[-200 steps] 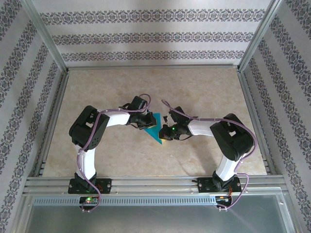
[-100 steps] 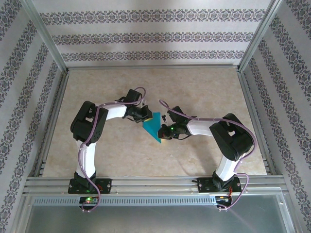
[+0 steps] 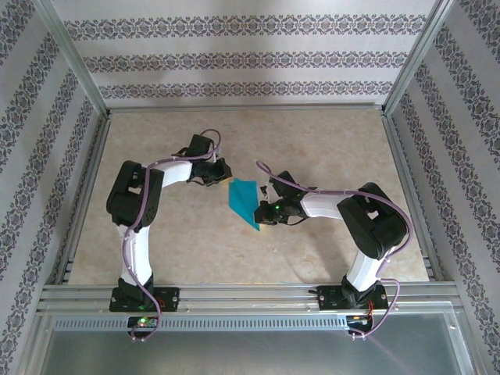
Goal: Fold a paper plane with a square sheet of paper (fold left side to right side)
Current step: Fourth fold the wing at the center of the table.
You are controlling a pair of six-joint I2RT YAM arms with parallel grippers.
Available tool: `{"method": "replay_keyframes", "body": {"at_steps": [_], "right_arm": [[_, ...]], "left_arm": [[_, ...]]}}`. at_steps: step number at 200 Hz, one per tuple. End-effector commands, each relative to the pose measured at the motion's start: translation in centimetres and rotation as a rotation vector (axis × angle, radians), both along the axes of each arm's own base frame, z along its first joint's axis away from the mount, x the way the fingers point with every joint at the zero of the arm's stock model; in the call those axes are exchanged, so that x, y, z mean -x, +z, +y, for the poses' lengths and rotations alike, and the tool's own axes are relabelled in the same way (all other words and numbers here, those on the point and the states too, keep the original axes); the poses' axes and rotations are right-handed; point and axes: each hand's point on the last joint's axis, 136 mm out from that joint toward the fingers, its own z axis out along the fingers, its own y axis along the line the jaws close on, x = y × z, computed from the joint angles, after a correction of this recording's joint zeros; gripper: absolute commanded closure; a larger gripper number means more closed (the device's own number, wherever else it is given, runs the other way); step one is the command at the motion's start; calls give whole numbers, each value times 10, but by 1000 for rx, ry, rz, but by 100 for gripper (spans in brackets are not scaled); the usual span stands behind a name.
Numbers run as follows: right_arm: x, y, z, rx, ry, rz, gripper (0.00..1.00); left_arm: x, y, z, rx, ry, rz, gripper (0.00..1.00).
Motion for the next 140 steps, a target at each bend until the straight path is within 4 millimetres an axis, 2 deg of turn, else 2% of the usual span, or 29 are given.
{"method": "replay_keyframes", "body": {"at_steps": [1,25,45,66,82,98,140], "right_arm": [[32,-32,-36,144,8,125,100],[27,-29,-37,132,25,109,100],[25,-30,-38,130,27,114,100],[25,-32,-40,136,28,115,100],[26,-33,-43,148,27,117,100],[27,-34,-45,158,29,119,100],[28,-35,-47,165,31,118,100]], "left_arm": [[7,43,13,-28,-4,-120,89],[41,53,-4,10,-50,-122,90],[70,51,-33,58,-117,-100,90],[87,45,-64,108,-181,-73,90],[89,37,-83,138,-209,-54,90],[86,26,-91,134,-216,-36,90],[74,4,-92,88,-213,-19,90]]}}
